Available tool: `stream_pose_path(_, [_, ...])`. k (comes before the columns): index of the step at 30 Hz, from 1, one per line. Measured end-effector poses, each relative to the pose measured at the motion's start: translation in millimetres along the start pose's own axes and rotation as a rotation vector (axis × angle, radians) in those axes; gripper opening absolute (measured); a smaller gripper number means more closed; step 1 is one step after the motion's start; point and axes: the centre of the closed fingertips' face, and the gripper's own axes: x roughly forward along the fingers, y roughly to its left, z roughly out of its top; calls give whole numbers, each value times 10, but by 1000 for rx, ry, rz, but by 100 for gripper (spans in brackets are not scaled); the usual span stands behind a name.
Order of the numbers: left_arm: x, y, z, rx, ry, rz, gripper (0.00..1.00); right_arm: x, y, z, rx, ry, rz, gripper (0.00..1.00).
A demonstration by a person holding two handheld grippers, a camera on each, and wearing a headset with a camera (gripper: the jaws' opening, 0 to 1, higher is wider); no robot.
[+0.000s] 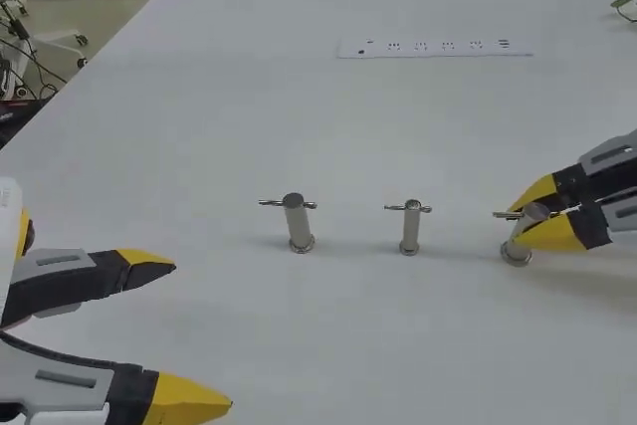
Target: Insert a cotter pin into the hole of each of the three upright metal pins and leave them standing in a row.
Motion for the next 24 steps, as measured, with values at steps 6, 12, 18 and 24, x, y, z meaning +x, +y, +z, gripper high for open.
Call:
stream_pose_path(6, [5,-32,-47,-6,22,-9,83,7,0,8,8,-9,-18,14])
stream_pose_path(12, [4,-24,-63,-5,25,-6,82,13,-11,15,47,-38,-29,15])
stream_pose_path(18, [-10,-13,-78,-1,26,-2,82,13,-8,16,63,-38,-23,15])
stream_pose_path(24, [-38,11,-94,-1,23,4,83,-5,-39,-23,105,-29,-54,27])
